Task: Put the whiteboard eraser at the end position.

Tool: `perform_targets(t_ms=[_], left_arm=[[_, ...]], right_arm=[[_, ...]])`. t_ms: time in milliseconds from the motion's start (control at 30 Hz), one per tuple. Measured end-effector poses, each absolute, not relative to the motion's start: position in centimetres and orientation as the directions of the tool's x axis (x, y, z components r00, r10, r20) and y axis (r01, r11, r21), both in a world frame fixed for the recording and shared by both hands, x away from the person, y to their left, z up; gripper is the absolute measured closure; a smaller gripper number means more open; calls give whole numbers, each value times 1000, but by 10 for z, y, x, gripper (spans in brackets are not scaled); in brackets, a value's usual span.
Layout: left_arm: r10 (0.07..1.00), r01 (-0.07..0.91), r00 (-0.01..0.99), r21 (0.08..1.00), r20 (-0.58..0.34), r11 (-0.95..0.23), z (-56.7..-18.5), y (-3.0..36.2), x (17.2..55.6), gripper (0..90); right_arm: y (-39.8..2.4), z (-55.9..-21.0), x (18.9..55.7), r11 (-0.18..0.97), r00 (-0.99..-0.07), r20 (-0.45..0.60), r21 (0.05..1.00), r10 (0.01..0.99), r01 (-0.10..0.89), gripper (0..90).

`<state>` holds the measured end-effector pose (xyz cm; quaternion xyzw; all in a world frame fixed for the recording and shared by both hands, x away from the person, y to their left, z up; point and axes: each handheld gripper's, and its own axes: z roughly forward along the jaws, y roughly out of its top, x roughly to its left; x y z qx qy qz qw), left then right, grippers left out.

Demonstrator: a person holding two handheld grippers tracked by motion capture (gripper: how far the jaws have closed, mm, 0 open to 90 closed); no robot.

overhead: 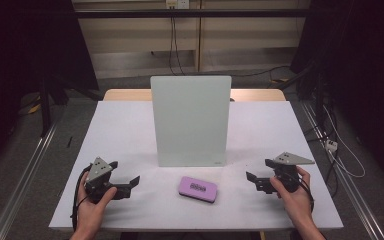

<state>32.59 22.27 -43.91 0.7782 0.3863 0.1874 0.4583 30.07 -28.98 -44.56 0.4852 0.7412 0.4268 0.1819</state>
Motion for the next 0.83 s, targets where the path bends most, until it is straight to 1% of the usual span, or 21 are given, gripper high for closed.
perform_targets(t_ms=[400, 567, 633, 833], left_arm=[[775, 426, 628, 862, -66, -273, -438, 223, 325, 49], [774, 433, 630, 858, -70, -275, -440, 222, 327, 49], [771, 435, 633, 857, -74, -275, -441, 221, 328, 49], [768, 433, 637, 856, -69, -282, -440, 223, 328, 49]], right_arm=[[-298, -452, 287, 117, -431, 163, 826, 888, 552, 104], [-298, -455, 285, 127, -428, 142, 830, 893, 542, 101], [-299, -456, 286, 115, -426, 158, 829, 891, 548, 101], [-299, -457, 288, 115, -421, 159, 824, 893, 555, 100]])
